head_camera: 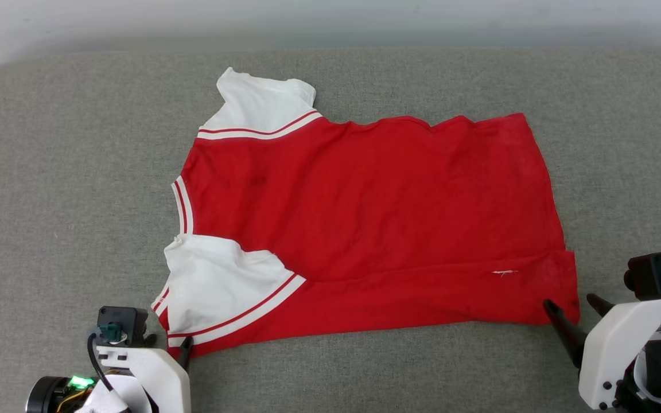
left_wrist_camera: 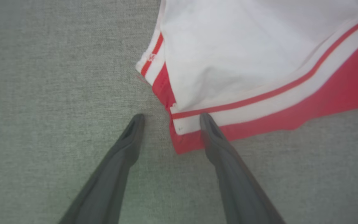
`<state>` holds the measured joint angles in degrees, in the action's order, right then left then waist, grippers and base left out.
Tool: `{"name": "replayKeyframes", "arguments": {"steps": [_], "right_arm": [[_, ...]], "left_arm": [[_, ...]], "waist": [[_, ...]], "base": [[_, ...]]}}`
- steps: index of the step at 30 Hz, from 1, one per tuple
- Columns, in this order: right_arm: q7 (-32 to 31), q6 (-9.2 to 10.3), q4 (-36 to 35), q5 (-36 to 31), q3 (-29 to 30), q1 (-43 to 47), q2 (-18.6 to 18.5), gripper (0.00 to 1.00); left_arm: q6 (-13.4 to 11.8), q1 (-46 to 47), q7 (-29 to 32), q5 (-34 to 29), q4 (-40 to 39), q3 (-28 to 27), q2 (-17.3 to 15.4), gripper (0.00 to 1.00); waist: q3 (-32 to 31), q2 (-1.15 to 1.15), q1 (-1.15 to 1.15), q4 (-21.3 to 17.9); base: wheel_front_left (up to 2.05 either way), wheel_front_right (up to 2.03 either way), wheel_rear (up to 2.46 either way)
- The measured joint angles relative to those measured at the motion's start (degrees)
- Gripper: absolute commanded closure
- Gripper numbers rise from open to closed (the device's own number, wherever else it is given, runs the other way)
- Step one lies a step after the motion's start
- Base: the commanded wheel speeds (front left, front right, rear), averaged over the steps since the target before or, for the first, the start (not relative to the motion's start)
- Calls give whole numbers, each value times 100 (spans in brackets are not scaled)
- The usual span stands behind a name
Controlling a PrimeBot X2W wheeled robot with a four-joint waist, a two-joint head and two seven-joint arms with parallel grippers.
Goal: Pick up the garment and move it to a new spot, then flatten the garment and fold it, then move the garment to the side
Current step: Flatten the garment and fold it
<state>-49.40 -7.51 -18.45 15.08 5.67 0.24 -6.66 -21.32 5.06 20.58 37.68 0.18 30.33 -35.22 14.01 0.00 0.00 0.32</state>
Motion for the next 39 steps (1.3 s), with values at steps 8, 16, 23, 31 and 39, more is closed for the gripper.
{"name": "replayKeyframes", "arguments": {"steps": [8,16,23,31,39], "right_arm": [[103,0,134,-107,43,-1,-26,0],[204,0,380,-367,171,8,-210,0],[219,0,832,-506,231,-123,-238,0],[358,0,1600,-608,222,-398,-249,0],[392,1,2091,-412,86,-619,-188,100]], "left_arm": [[330,76,57,336,280,46,175,100],[292,-1,-127,335,-76,-69,137,100],[182,10,-151,283,-778,-177,-46,100],[89,68,-67,185,-1136,-168,-110,100],[67,68,-7,175,-1106,-114,-135,100]], "waist": [[-92,0,0,37],[-305,0,0,198],[-178,0,0,329],[21,0,0,429],[134,0,0,416]], "base": [[0,0,0],[0,0,0],[0,0,0],[0,0,0],[0,0,0]]}}
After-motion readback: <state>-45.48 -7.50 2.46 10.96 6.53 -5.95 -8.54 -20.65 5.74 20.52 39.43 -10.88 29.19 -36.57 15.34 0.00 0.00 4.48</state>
